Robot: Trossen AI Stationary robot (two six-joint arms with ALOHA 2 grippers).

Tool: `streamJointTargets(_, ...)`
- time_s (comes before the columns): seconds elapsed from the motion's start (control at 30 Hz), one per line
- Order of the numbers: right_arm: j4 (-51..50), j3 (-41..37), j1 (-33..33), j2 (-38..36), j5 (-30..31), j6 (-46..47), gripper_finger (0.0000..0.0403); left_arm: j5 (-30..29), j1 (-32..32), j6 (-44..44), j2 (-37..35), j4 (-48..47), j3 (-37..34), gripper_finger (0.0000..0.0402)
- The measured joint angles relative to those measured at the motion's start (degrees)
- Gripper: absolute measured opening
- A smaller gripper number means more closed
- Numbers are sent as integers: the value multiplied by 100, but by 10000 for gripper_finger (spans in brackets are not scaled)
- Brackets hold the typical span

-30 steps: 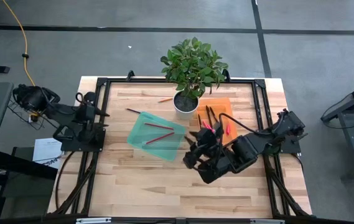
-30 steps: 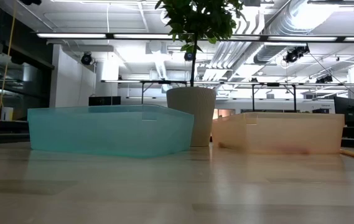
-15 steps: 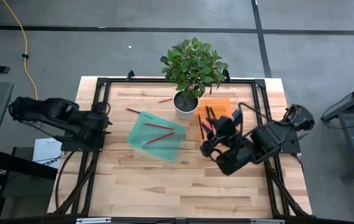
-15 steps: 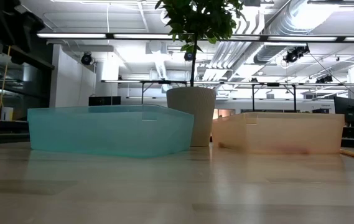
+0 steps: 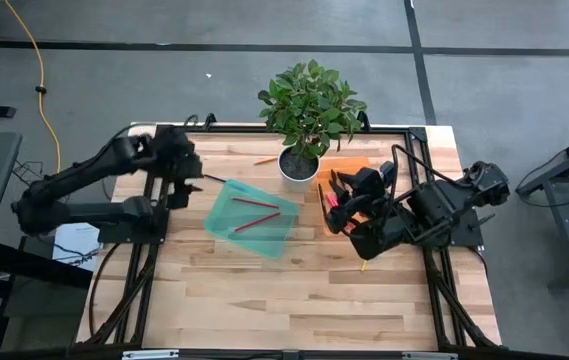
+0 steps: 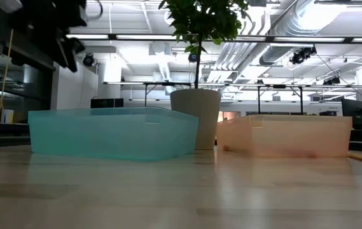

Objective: Sort pens & pencils
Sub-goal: Put the blue pencil into the blue bin

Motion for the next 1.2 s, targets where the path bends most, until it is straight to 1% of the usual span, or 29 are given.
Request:
streamJointTargets(0.1, -3, 0, 0, 10, -98, 82, 107, 470, 847, 811, 425, -58, 13, 172)
streamJointTargets(0.17, -27, 0, 10, 10, -98, 225, 107, 522, 1253, 1269, 734, -134, 13, 172)
streamJointTargets(0.23, -34, 0, 13, 10, -98, 306, 107, 506, 1501, 1753, 1028, -250, 13, 172)
streamJointTargets(0.3, -39, 0, 13, 10, -98, 334, 107, 416, 1520, 1973, 1298, -114, 13, 172)
streamJointTargets(0.4, -39, 0, -35, 10, -98, 311, 107, 43, 1480, 2251, 1551, 150, 13, 172)
streamJointTargets(0.5, -40, 0, -68, 10, -98, 251, 107, -155, 1390, 2492, 1847, 312, 13, 172)
streamJointTargets(0.63, -42, 0, -107, 10, -98, 170, 107, -487, 1396, 2560, 2271, 455, 13, 172)
streamJointTargets(0.97, -42, 0, -105, 12, -202, 182, 107, -866, 1400, 2639, 2905, 963, 13, 172)
streamJointTargets(1.2, -42, 0, -105, 14, -246, 189, 107, -879, 1398, 2677, 3339, 1217, 13, 172)
